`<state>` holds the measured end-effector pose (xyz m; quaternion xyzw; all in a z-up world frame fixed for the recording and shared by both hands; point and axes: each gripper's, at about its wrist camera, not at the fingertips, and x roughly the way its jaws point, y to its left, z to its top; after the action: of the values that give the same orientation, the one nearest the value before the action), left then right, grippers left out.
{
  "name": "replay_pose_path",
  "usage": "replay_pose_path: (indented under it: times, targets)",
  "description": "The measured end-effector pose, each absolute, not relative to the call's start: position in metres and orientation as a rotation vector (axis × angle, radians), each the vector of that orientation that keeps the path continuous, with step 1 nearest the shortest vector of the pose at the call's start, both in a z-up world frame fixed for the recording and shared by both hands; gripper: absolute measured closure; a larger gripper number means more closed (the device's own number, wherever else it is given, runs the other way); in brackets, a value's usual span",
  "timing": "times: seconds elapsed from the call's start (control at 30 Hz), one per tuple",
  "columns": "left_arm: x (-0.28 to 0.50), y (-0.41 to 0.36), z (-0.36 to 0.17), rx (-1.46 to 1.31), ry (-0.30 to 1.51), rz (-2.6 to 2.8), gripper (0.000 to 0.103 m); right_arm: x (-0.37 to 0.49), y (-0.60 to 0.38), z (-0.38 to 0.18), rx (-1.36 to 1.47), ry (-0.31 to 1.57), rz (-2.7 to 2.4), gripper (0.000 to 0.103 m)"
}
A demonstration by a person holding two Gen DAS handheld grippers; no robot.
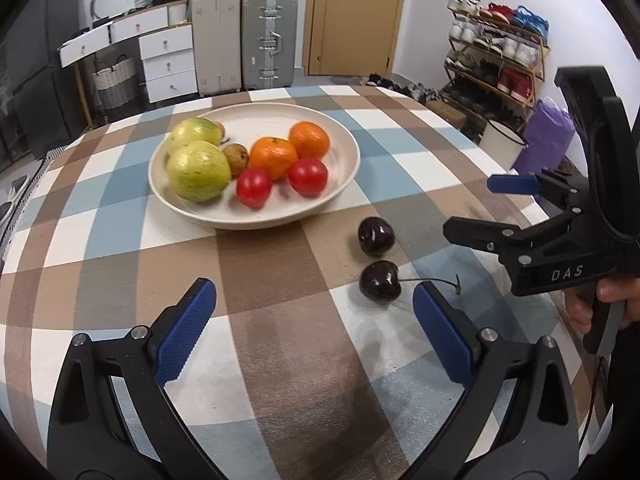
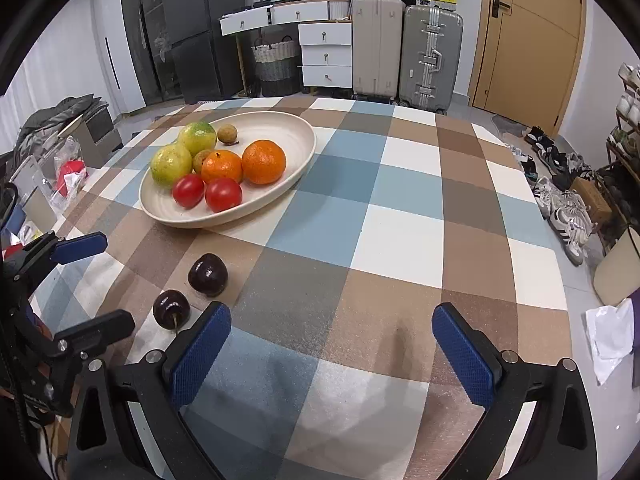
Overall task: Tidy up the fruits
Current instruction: 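Move both tools toward the two dark red cherries, then grasp a dark red cherry with the left tool, then grasp the other dark red cherry with the right tool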
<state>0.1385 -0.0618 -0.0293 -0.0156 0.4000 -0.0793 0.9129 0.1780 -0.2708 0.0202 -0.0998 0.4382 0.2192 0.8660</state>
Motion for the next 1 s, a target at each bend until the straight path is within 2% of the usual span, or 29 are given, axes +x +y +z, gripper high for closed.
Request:
replay_pose_path:
  times: [0.07,0.37,0.47,0.5,0.53,0.6,1.0]
  targets:
    - [0.141,-0.067,-0.032,-0.016,0.841,-0.172,0.005,0.178,-0.272,0.019,-0.207,0.917,0.459,0.001]
    - [0.157,-0.087,-0.047,0.002,0.913,-0.252,0.028,0.179,-0.281,0.016,-0.192,0.924,0.451,0.001]
    - [0.161,-0.093,-0.047,0.006,0.905,-0.282,0.044,0.178,-0.282,0.016,-0.194,0.925,0.446,0.001]
    - [0.162,-0.095,-0.047,0.009,0.904,-0.291,0.053,0.178,-0.283,0.016,-0.192,0.925,0.444,0.001]
    - [0.163,-0.096,-0.046,0.013,0.901,-0.297,0.068,0.178,-0.283,0.016,-0.192,0.925,0.443,0.001]
    - [0.163,-0.097,-0.046,0.012,0.901,-0.317,0.080,0.178,-0.284,0.016,-0.190,0.926,0.439,0.001]
    - [0.151,-0.055,-0.030,-0.086,0.836,-0.248,0.080,0.177,-0.264,0.011,-0.203,0.946,0.481,0.001]
